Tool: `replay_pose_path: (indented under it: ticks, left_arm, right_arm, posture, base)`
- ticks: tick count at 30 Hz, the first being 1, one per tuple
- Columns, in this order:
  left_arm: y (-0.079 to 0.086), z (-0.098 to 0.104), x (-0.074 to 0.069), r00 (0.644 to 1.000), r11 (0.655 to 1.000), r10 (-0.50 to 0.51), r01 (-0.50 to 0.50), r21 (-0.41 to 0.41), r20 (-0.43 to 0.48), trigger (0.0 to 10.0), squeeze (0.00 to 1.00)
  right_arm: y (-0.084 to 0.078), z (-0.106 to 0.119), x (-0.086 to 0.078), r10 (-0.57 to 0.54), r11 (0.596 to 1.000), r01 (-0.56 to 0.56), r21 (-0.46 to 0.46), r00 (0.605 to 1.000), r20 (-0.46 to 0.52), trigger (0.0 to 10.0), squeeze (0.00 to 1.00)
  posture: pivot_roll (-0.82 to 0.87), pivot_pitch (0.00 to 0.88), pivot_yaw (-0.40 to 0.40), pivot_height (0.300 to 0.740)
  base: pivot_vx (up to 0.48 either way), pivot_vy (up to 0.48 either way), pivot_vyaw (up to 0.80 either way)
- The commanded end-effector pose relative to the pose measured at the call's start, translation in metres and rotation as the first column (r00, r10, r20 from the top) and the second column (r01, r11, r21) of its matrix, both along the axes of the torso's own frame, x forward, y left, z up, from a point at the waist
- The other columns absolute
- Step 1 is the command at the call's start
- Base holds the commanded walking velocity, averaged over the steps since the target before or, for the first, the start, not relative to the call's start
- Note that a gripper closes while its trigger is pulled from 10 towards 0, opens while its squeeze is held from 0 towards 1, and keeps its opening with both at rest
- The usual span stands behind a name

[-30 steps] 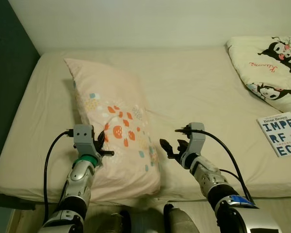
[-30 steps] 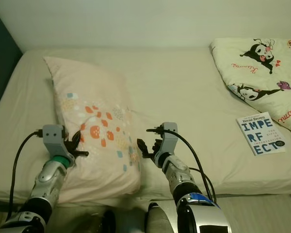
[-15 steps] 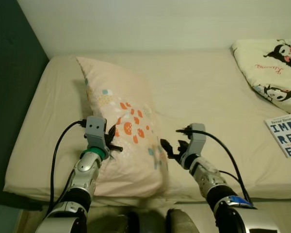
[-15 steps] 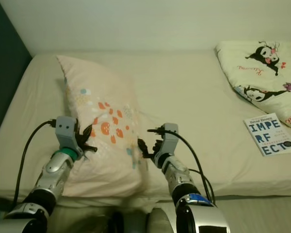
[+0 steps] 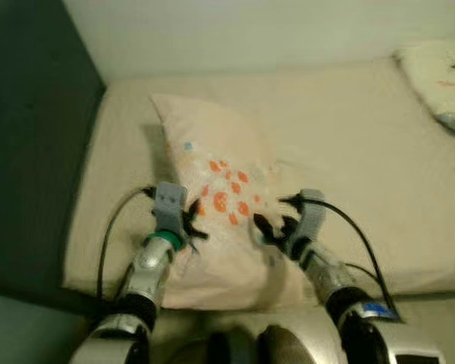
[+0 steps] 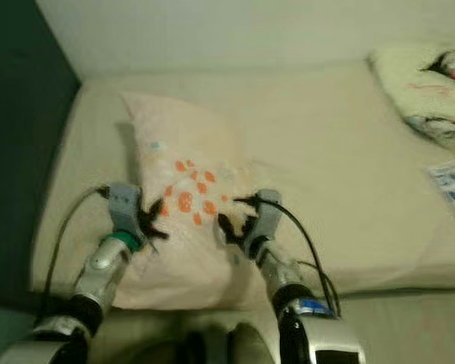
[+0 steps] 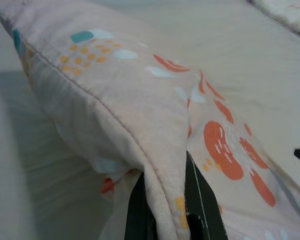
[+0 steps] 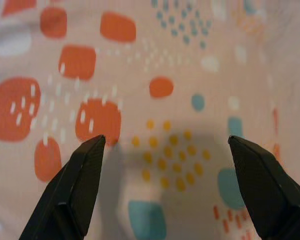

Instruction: Clean up the room

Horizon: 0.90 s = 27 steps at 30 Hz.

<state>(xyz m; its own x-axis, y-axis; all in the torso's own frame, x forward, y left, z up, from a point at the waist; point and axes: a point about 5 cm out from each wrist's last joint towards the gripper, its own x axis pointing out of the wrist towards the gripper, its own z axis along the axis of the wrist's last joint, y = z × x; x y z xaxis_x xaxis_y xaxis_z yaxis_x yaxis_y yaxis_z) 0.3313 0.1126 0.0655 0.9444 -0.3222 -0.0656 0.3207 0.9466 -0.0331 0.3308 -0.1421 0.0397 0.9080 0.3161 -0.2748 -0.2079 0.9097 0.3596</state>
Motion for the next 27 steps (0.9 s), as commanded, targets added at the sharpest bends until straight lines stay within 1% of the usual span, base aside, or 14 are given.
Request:
replay_pose_path:
  ticks: [1, 5, 11, 13, 17, 19, 23, 27]
  left_arm:
    - [0.004, 0.001, 0.000, 1.000, 1.000, -0.001, 0.001, 0.007, 0.014, 10.0, 0.00]
    - [0.000, 0.002, 0.000, 1.000, 1.000, -0.012, 0.012, 0.008, 0.015, 10.0, 0.00]
    - [-0.011, 0.000, -0.001, 0.999, 0.999, -0.043, 0.042, 0.033, 0.004, 10.0, 0.00]
    - [-0.014, 0.000, -0.001, 0.999, 0.999, -0.038, 0.038, 0.026, -0.006, 10.0, 0.00]
    - [-0.018, 0.000, -0.001, 0.999, 0.998, -0.052, 0.052, 0.039, -0.012, 10.0, 0.00]
    - [-0.021, 0.002, 0.000, 0.999, 0.998, -0.051, 0.052, 0.027, -0.008, 10.0, 0.00]
    - [-0.022, 0.003, 0.001, 0.999, 0.999, -0.036, 0.036, 0.020, -0.006, 10.0, 0.00]
    - [-0.021, 0.004, 0.001, 1.000, 1.000, -0.018, 0.018, 0.001, -0.001, 10.0, 0.00]
  right_arm:
    - [0.005, -0.006, -0.005, 0.005, 1.000, -0.005, 0.013, 1.000, -0.024, 10.0, 0.00]
    - [0.004, -0.006, -0.005, 0.001, 1.000, -0.001, 0.014, 1.000, -0.022, 10.0, 0.00]
    - [0.003, -0.006, -0.005, -0.008, 1.000, 0.008, 0.018, 1.000, -0.018, 10.0, 0.00]
    - [0.003, -0.006, -0.005, -0.009, 1.000, 0.009, 0.020, 1.000, -0.017, 10.0, 0.00]
    - [0.003, -0.006, -0.005, -0.009, 1.000, 0.009, 0.020, 1.000, -0.016, 10.0, 0.00]
    - [0.003, -0.006, -0.005, -0.009, 1.000, 0.009, 0.022, 1.000, -0.016, 10.0, 0.00]
    - [0.003, -0.007, -0.006, -0.010, 1.000, 0.010, 0.022, 1.000, -0.017, 10.0, 0.00]
    - [0.003, -0.008, -0.006, -0.009, 1.000, 0.009, 0.021, 1.000, -0.020, 10.0, 0.00]
  posture:
    - [-0.13, 0.046, 0.118, 0.740]
    - [-0.13, 0.046, 0.120, 0.740]
    - [-0.13, 0.050, 0.124, 0.740]
    - [-0.13, 0.051, 0.126, 0.740]
    - [-0.13, 0.053, 0.128, 0.740]
    - [-0.13, 0.053, 0.128, 0.740]
    - [-0.13, 0.052, 0.125, 0.740]
    - [-0.13, 0.051, 0.125, 0.740]
  base:
    - [0.000, 0.386, 0.00]
    - [0.000, 0.388, 0.00]
    - [0.000, 0.000, 0.00]
    - [0.000, 0.000, 0.00]
    - [0.000, -0.476, 0.00]
    - [0.000, -0.469, 0.00]
    - [0.000, -0.442, 0.00]
    - [0.000, 0.000, 0.00]
